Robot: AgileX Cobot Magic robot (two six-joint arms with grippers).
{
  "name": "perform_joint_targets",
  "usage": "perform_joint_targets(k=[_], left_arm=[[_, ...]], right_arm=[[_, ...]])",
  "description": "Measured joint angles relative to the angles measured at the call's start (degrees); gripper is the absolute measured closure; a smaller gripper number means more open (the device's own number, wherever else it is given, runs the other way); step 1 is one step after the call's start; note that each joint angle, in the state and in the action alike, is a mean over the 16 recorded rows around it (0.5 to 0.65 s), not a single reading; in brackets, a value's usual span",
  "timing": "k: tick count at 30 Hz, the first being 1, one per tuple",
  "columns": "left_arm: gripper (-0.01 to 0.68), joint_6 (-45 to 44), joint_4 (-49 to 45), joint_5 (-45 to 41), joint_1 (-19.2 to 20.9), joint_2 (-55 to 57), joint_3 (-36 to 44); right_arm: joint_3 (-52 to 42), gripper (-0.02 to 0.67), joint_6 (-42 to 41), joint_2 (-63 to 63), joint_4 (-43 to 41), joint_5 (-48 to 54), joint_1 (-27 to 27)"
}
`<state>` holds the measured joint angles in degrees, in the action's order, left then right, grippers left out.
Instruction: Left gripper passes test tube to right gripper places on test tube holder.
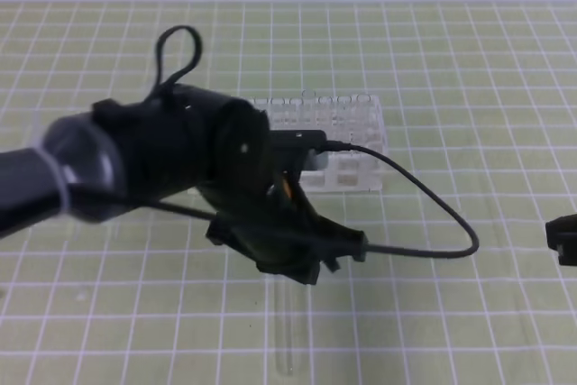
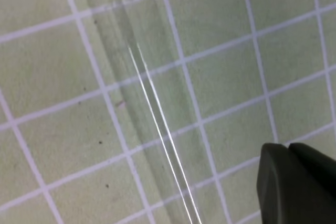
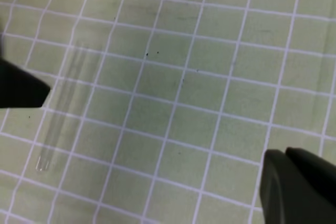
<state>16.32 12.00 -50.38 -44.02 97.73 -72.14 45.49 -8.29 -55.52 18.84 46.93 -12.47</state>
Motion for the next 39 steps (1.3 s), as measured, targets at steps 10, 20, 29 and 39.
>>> perform_joint_targets(k=[10, 20, 29, 39], left_arm=[[0.402, -1.5, -0.5, -10.1, -0.2, 7.8, -7.9], [0.167, 0.0, -0.8, -12.1, -0.2, 9.5, -9.5], [0.166, 7.7, -6.0, -12.3, -2.2, 9.3, -9.5], [0.195, 15.8, -12.5, -12.8, -5.5, 9.8, -9.5]], right_arm=[[0.0, 0.665, -0.1, 0.0, 0.4, 0.8, 0.0], [0.0, 0.665, -0.2, 0.0, 0.7, 1.2, 0.0], [0.0, 0.665, -0.2, 0.0, 0.9, 1.9, 0.0], [0.0, 0.665, -0.2, 0.0, 1.1, 2.4, 0.0]])
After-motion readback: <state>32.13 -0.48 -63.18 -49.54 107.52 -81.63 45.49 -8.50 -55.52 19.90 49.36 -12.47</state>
